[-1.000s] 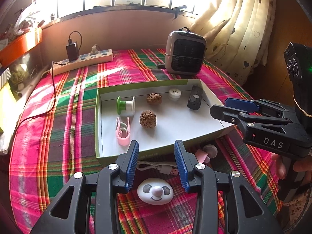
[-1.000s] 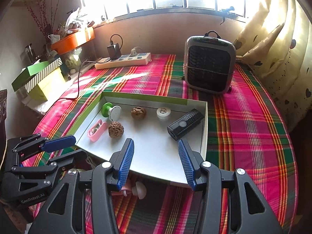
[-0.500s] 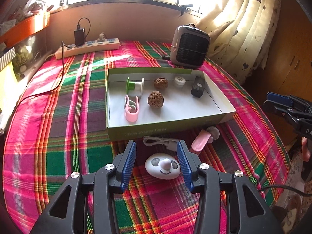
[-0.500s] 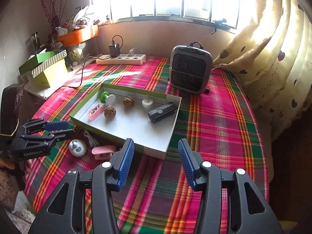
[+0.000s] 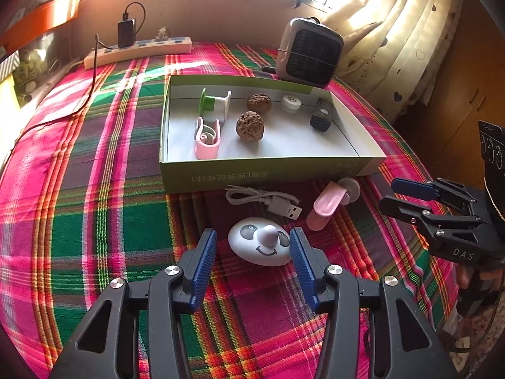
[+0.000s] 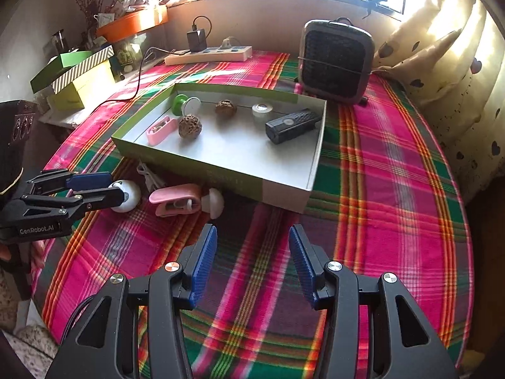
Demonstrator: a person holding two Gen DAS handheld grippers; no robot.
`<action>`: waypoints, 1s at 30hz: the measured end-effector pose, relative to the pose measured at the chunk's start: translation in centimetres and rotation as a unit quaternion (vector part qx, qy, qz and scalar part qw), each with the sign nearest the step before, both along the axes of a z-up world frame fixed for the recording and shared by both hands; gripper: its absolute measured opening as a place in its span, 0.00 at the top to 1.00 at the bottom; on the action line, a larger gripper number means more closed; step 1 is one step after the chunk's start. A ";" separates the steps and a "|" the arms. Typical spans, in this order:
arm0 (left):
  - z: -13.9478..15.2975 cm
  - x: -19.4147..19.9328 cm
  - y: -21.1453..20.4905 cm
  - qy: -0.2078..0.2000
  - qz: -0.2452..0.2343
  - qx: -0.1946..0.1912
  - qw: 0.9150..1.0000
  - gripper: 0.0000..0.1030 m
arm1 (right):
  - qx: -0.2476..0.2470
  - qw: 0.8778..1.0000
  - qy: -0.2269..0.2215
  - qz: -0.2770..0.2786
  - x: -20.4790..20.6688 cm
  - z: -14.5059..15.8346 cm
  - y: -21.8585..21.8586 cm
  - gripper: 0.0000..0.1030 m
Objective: Organize objects
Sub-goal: 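Withdraw both tools toward the white face-shaped object and white egg-shaped knob, then grasp the white face-shaped object with the left gripper while the right gripper grasps the white egg-shaped knob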
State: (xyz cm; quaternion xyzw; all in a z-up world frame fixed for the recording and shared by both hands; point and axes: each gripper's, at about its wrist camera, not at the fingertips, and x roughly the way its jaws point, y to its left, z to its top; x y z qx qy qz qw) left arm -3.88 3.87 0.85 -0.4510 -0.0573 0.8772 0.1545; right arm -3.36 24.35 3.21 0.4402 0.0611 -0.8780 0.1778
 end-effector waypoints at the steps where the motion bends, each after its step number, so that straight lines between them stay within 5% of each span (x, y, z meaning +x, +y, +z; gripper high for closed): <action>1: -0.2 0.0 0.0 -0.003 -0.001 0.001 1.000 0.55 | -0.002 1.000 -0.001 0.001 -0.2 -0.2 -0.2 0.53; 30: -0.4 -0.5 -0.4 0.002 -0.007 0.001 1.000 0.55 | -0.051 0.997 -0.020 0.056 -2.2 -2.2 -2.8 0.53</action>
